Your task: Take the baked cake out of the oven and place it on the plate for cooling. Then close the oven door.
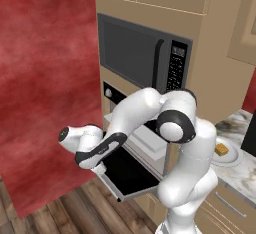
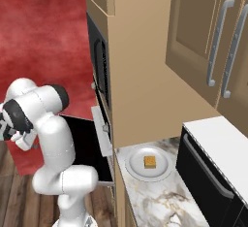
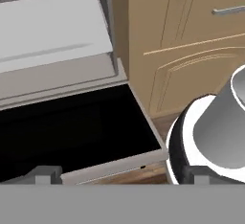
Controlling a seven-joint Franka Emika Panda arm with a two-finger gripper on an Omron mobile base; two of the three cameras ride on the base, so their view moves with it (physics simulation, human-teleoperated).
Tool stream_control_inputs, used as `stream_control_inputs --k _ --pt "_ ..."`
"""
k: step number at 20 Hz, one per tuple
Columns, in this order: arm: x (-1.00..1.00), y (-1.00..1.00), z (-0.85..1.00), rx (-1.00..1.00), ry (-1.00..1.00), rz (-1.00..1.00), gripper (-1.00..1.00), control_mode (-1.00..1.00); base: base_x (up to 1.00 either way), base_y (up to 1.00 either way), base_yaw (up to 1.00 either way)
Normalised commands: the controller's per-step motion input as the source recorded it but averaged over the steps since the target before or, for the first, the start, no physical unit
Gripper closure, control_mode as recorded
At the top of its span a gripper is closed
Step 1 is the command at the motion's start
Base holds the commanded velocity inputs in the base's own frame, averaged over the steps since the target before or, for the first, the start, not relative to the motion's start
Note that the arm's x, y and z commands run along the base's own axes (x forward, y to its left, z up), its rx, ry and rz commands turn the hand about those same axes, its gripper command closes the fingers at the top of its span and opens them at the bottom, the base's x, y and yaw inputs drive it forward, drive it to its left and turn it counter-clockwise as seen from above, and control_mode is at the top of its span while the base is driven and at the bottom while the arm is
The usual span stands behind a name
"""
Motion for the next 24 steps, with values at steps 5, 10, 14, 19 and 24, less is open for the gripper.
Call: stream_control_inputs --k 5,10,14,19,24 --pt "0.0 0.64 -0.64 -0.08 0.0 0.14 -1.0 -1.0 0.0 0.0 0.0" --pt "0.19 0.62 -0.85 -0.15 -0.01 -0.05 -1.0 -1.0 0.0 0.0 0.0" --pt "0.36 0.56 -0.79 -0.19 0.0 -0.25 -1.0 -1.0 0.0 0.0 0.0" --pt "0.47 0.26 -0.7 -0.27 -0.03 -0.33 -1.0 -1.0 0.0 0.0 0.0" --pt "0.45 0.12 -0.67 -0.33 -0.19 -0.31 -1.0 -1.0 0.0 0.0 0.0"
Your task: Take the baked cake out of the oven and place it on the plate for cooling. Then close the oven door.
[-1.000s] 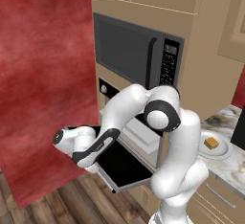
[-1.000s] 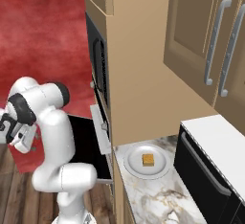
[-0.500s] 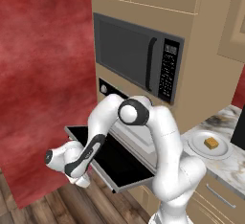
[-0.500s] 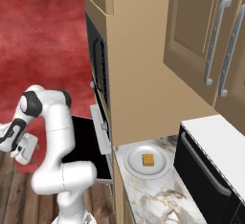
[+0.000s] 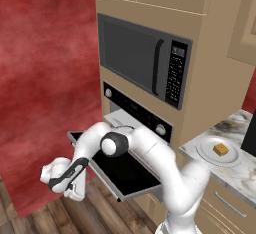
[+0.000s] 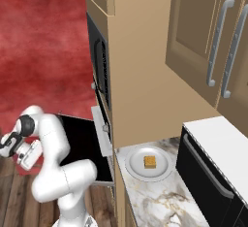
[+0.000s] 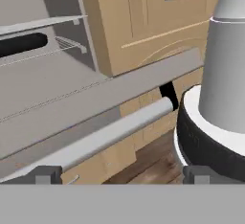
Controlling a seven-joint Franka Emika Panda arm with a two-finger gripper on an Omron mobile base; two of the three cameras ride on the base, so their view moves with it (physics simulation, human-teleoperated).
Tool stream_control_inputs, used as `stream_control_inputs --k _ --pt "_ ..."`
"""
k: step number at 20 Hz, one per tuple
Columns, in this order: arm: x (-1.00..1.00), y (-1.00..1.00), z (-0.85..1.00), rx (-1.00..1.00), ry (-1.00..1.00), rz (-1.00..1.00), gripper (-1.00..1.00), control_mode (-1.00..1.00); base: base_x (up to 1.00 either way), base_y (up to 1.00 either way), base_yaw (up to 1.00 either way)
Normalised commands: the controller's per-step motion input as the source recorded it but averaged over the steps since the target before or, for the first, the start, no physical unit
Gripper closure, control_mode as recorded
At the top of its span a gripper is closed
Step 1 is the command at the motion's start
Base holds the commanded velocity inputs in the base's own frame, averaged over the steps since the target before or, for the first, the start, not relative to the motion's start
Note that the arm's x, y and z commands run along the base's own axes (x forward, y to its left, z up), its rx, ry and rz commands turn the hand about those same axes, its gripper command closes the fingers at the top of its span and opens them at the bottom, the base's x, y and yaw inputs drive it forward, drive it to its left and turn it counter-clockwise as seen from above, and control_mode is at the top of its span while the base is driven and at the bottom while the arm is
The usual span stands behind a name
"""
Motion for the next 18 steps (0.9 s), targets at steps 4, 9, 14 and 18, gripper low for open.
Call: stream_control_inputs --k 4,9,14,18 --pt "0.29 0.0 -0.7 -0.33 -0.33 -0.26 -1.0 -1.0 0.0 0.0 0.0" --pt "0.33 0.04 -0.63 -0.3 -0.39 -0.25 -1.0 -1.0 0.0 0.0 0.0" --pt "0.47 0.08 -0.72 -0.28 -0.33 -0.26 -1.0 -1.0 0.0 0.0 0.0" --pt "0.33 0.07 -0.58 -0.26 -0.35 -0.24 -1.0 -1.0 0.0 0.0 0.0"
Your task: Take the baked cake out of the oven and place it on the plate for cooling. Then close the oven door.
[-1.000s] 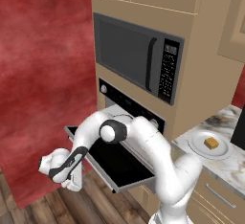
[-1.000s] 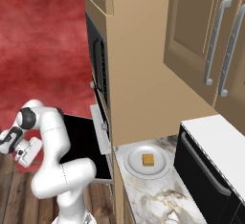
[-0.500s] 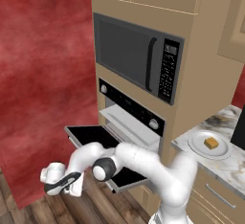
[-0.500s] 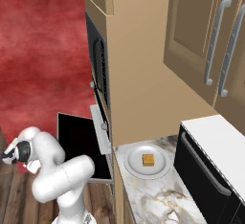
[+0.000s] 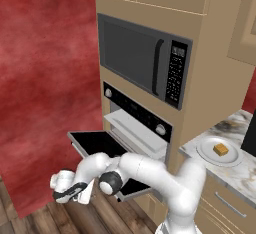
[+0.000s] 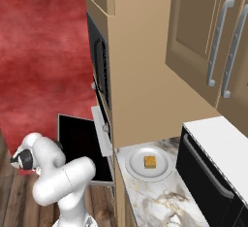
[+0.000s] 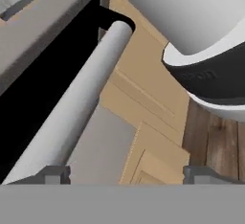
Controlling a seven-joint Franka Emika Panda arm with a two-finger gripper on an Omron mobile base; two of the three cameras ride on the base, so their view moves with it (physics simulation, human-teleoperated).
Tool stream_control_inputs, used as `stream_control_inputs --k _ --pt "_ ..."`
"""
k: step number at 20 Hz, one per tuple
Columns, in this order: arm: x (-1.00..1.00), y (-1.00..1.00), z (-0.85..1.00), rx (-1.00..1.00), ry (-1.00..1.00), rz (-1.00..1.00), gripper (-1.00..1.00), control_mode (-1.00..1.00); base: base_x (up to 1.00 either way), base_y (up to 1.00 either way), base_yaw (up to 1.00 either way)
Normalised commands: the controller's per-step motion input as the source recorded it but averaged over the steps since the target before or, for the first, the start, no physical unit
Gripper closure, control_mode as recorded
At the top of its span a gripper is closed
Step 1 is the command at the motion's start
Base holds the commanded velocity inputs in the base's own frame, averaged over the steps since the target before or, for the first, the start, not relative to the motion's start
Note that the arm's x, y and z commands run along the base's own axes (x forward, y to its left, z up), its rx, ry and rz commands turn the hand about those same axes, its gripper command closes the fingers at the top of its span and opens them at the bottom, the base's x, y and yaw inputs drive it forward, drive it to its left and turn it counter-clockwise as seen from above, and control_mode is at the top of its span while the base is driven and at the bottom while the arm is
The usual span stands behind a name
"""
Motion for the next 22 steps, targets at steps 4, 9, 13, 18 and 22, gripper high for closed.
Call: stream_control_inputs --k 4,9,13,18,22 --pt "0.14 0.01 -0.52 -0.23 -0.37 -0.22 -1.0 -1.0 0.0 0.0 0.0" --pt "0.28 0.0 -0.04 -0.16 -0.36 -0.19 -1.0 -1.0 0.0 0.0 0.0" --pt "0.48 0.0 0.0 -0.18 -0.33 -0.18 -1.0 -1.0 0.0 0.0 0.0" --pt "0.54 -0.19 0.11 -0.23 -0.38 -0.17 -1.0 -1.0 0.0 0.0 0.0" --pt "0.74 -0.43 0.55 -0.24 -0.35 -0.18 -1.0 -1.0 0.0 0.0 0.0"
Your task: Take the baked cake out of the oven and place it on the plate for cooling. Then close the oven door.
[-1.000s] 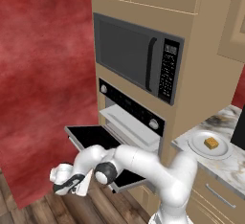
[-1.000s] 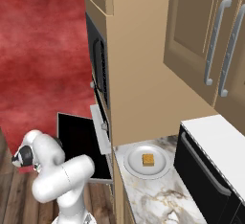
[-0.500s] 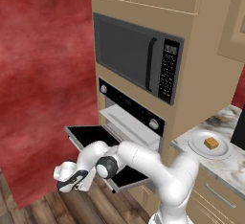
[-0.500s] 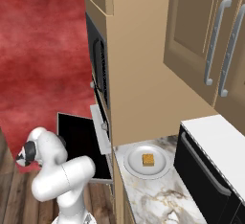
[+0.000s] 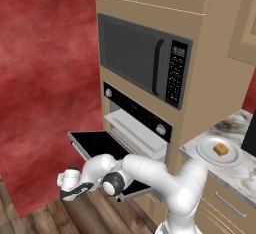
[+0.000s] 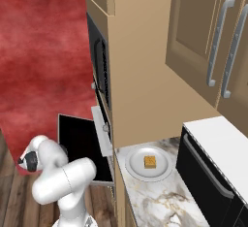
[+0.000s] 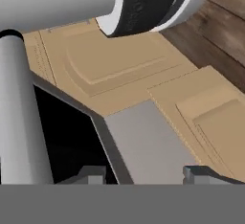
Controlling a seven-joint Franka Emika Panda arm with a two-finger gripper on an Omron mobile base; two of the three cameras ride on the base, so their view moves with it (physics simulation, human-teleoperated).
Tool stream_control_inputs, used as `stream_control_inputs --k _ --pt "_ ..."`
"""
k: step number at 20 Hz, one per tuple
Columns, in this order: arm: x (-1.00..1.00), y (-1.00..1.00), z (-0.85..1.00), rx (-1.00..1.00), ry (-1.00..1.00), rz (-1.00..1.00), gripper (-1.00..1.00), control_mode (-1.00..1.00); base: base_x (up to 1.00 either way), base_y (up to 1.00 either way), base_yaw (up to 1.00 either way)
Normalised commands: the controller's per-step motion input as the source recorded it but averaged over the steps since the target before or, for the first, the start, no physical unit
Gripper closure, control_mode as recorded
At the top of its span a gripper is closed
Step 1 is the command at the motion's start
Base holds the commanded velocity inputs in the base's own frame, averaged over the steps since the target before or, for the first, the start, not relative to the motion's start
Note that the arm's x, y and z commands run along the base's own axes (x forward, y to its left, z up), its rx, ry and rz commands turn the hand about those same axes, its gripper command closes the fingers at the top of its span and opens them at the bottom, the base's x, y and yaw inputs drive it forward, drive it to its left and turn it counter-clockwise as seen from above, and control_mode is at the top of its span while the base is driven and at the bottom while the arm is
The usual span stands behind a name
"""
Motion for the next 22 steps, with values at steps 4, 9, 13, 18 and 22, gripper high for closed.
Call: stream_control_inputs --k 4,9,13,18,22 --pt "0.89 -0.67 0.82 -0.12 -0.19 -0.13 -1.0 -1.0 0.0 0.0 0.0" --pt "0.84 -0.92 1.0 -0.02 -0.03 -0.11 -1.0 -1.0 0.0 0.0 0.0" --pt "0.91 -1.0 1.0 -0.02 0.0 -0.1 -1.0 -1.0 0.0 0.0 0.0" --pt "0.99 -1.0 1.0 -0.07 0.03 -0.13 -1.0 -1.0 0.0 0.0 0.0" --pt "1.0 -1.0 0.99 -0.09 0.08 -0.15 -1.0 -1.0 0.0 0.0 0.0"
